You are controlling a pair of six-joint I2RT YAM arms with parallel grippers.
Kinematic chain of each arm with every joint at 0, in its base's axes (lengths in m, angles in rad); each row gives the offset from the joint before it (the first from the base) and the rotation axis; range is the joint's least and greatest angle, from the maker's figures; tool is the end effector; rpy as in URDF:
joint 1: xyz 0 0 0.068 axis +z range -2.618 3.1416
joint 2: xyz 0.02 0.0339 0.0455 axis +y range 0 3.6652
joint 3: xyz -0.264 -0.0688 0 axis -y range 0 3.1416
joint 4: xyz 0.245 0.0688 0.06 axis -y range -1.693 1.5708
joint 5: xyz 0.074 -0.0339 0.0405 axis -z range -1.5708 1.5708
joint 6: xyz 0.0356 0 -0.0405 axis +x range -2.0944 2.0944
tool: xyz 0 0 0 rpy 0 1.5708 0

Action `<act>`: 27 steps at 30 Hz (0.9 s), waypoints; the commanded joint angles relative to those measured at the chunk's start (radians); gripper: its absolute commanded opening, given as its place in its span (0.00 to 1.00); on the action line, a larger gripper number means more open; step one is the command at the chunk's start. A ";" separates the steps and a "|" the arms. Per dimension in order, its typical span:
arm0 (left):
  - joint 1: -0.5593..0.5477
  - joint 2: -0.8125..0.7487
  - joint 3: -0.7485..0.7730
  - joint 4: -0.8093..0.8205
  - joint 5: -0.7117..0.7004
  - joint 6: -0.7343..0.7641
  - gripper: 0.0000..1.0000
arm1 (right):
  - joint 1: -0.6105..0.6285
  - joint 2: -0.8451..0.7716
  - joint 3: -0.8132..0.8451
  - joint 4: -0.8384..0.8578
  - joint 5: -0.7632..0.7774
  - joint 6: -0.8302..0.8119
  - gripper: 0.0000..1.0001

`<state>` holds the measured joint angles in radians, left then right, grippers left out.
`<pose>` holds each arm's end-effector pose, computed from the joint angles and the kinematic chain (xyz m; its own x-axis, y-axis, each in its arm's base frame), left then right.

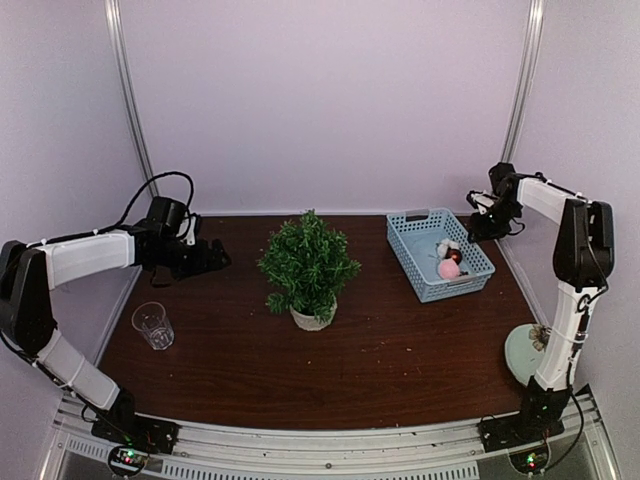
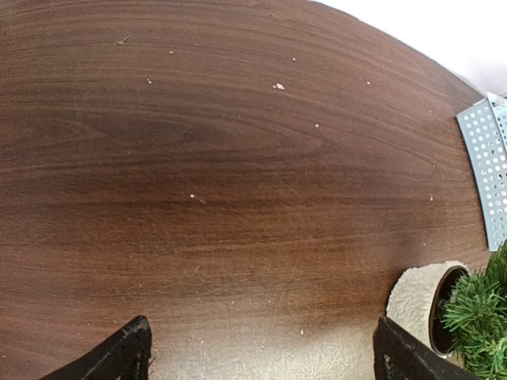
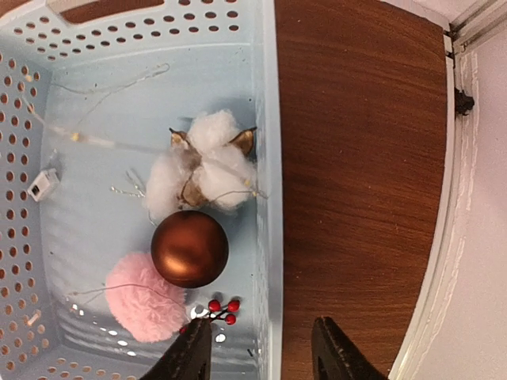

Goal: Decorate the small christmas tree

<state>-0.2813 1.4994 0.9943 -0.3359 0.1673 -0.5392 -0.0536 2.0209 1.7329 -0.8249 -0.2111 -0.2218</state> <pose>0.3032 -0.0938 0.2295 -0.8097 -0.2930 -0.5084 -0.0412 0.8927 -0.4488 0.4347 -0.0159 0.2415 -0.8649 -0.1690 -0.4726 -0.2362 0.9679 0.0861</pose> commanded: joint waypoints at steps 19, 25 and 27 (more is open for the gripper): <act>0.008 -0.017 0.044 0.074 0.105 0.028 0.98 | 0.164 0.171 0.284 -0.055 0.206 -0.177 0.51; 0.008 -0.025 0.042 0.073 0.107 0.022 0.97 | 0.188 0.144 0.295 -0.045 0.244 -0.164 0.09; 0.008 -0.031 0.041 0.073 0.107 0.021 0.98 | 0.191 0.118 0.293 -0.032 0.257 -0.145 0.00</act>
<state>-0.2813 1.4979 1.0100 -0.2920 0.2592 -0.5255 0.1238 2.1990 1.9934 -0.8719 -0.0147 -0.3908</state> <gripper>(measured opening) 0.975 0.057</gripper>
